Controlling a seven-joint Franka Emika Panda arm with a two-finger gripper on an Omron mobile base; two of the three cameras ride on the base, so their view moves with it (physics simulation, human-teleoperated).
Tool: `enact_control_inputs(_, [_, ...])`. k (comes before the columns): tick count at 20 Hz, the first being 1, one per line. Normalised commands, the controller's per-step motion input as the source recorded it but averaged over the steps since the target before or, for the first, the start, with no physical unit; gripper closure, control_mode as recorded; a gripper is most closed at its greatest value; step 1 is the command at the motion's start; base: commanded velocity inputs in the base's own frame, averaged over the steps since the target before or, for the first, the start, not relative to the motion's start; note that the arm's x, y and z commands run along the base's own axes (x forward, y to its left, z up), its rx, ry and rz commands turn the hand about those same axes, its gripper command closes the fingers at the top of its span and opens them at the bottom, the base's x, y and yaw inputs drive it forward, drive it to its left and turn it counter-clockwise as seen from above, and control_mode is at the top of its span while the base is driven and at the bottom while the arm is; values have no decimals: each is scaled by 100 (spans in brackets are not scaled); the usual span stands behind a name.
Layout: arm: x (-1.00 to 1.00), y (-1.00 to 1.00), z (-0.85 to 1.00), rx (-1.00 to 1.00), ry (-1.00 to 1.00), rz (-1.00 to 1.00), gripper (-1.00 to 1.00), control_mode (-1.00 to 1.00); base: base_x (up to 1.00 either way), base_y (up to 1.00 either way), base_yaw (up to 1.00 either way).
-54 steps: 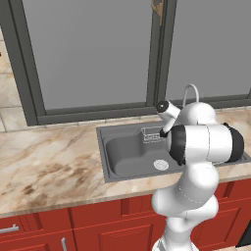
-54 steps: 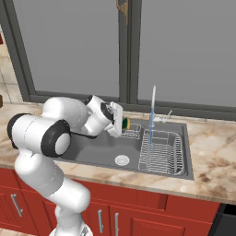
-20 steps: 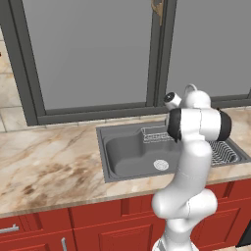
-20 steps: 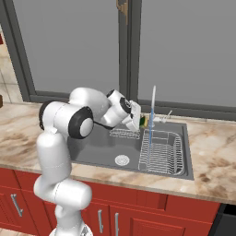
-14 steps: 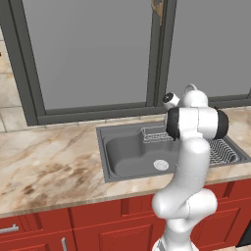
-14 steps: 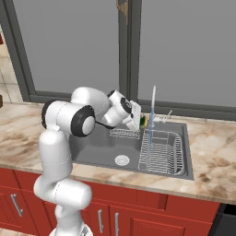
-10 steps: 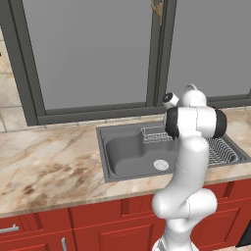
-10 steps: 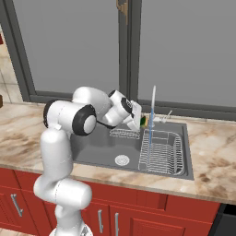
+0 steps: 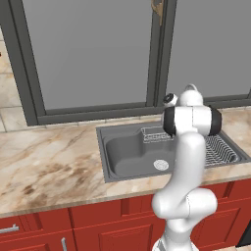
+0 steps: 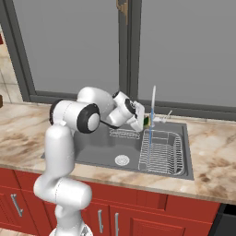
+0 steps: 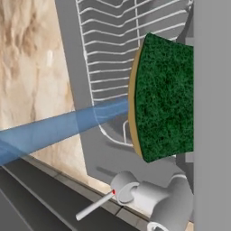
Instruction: Soak the sponge with water for a few seconds and then drop it inside the sink.
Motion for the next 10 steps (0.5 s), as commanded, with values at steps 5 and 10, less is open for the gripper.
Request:
enact_control_inputs(5, [16, -20, -14, 0, 0, 0, 100, -100, 0, 0, 0])
enact_control_inputs(10, [24, -12, -14, 0, 0, 0, 100, -100, 0, 0, 0])
